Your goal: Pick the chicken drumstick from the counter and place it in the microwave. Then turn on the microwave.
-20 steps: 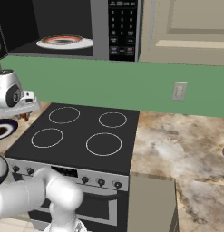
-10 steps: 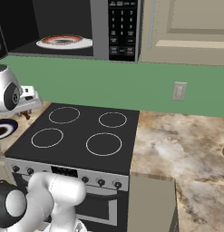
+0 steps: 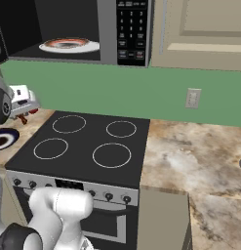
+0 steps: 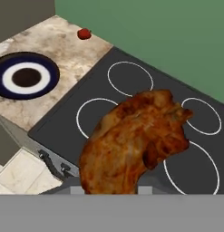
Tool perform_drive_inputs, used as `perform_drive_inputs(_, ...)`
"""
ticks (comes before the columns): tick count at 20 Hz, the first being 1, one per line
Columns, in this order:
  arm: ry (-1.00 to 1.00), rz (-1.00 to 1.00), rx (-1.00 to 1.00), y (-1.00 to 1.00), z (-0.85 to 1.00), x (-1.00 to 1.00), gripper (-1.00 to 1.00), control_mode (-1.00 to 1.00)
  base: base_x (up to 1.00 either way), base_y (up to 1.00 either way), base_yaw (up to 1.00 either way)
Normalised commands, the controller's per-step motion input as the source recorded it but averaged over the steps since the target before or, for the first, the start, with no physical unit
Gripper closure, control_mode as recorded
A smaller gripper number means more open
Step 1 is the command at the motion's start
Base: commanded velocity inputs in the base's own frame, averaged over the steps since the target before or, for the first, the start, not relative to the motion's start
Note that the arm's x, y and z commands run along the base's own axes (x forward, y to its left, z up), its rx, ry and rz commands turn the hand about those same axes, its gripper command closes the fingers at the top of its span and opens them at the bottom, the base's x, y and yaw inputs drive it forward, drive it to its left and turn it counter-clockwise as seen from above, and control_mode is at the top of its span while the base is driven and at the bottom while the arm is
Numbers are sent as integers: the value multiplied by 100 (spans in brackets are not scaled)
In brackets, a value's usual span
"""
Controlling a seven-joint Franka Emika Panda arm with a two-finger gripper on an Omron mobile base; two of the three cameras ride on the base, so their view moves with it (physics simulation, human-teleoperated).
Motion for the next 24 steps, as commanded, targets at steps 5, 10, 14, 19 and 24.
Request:
perform_drive_inputs(5,-12,-3,0,-16,97,-1,100,-100,0,0,0)
perform_drive_inputs(10,-12,-3,0,-16,73,10,100,-100,0,0,0)
perform_drive_inputs(14,-15,0,0,-12,66,15,100,-100,0,0,0)
perform_drive_inputs(19,-13,-2,0,-8,66,31,100,-100,0,0,0)
perform_drive_inputs(24,-7,-3,0,-4,39,51,100,-100,0,0,0)
